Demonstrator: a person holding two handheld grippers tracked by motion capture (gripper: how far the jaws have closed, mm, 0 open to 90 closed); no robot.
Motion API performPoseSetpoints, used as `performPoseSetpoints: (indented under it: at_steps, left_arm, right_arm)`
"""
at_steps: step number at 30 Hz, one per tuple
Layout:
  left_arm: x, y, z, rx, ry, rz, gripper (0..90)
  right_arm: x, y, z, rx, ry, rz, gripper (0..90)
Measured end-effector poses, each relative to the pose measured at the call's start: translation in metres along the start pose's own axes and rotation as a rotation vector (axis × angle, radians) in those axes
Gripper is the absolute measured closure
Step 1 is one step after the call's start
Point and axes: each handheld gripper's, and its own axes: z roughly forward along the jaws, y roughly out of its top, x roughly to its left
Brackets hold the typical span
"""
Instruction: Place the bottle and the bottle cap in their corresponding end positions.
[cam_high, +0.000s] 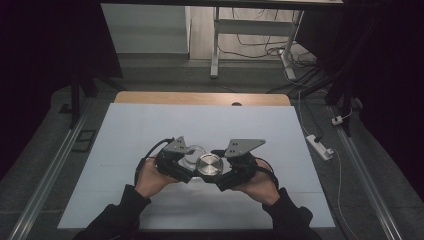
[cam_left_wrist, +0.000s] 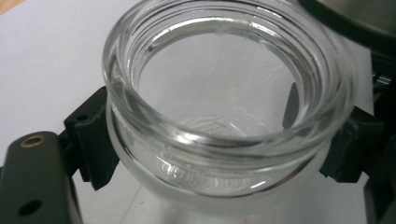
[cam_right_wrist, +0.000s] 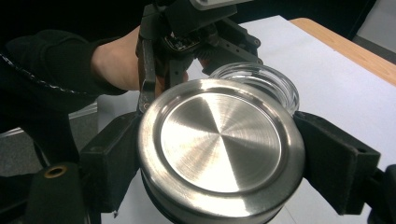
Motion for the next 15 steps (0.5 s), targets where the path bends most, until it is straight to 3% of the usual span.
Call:
performPoseSetpoints:
  at_steps: [15]
  left_arm:
    - [0.01, 0.001, 0.0, -0.012, 0.027, -0.011, 15.6]
  right_arm:
    - [0.011, -0.006, -0.002, -0.018, -0.015, -0.004, 18.3]
